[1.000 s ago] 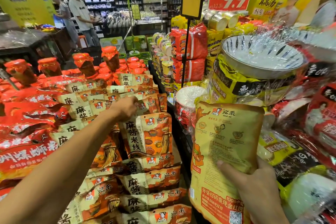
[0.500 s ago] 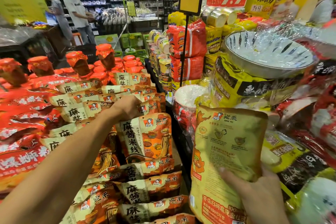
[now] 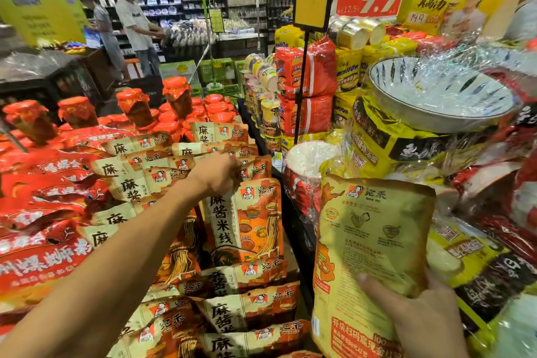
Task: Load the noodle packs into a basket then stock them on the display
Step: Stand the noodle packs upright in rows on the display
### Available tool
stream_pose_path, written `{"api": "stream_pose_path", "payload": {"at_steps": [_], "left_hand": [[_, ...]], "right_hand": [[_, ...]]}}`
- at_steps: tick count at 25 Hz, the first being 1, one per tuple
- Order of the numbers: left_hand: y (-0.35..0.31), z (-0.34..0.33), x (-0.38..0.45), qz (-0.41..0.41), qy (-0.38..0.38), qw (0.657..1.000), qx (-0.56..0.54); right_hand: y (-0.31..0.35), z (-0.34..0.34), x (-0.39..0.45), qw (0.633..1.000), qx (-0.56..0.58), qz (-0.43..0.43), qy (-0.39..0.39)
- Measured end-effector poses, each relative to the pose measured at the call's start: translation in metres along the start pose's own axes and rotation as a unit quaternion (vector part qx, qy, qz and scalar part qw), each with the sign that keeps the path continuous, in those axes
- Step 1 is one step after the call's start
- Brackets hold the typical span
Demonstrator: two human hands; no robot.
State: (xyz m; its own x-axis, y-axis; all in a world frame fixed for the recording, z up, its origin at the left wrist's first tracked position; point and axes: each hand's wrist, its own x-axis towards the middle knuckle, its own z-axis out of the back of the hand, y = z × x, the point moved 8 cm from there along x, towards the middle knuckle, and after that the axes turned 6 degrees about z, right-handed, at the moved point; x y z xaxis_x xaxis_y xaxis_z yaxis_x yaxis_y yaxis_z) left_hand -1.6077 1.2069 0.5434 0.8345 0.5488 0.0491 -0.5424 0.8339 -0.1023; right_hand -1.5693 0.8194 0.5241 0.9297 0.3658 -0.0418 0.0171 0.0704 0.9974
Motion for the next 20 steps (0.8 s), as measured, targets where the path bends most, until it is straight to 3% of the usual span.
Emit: {"api": "stream_pose_path", "payload": {"at_steps": [6, 8, 10, 15, 20], "left_hand": [[0.015, -0.021, -0.002, 0.033, 0.095, 0.976, -0.193], [0.011, -0.024, -0.005, 0.012, 0.136, 0.973, -0.189], [0.008, -0.029, -0.004, -0.012, 0.156, 0.981, -0.116], [0.005, -0.026, -0.002, -0.06, 0.061, 0.995, -0.055], [0.014, -0.014, 0.0, -0.01, -0.024, 0.999, -0.04]], "right_hand": [[-0.01, 0.003, 0.004, 1.0, 0.008, -0.017, -0.006], [-0.016, 0.003, 0.004, 1.0, -0.001, -0.019, -0.014], [-0.022, 0.003, 0.004, 1.0, -0.008, -0.022, -0.021], [-0.027, 0.001, 0.003, 0.999, 0.007, -0.046, -0.019], [-0.026, 0.007, 0.003, 0.999, 0.003, -0.04, -0.025]]}}
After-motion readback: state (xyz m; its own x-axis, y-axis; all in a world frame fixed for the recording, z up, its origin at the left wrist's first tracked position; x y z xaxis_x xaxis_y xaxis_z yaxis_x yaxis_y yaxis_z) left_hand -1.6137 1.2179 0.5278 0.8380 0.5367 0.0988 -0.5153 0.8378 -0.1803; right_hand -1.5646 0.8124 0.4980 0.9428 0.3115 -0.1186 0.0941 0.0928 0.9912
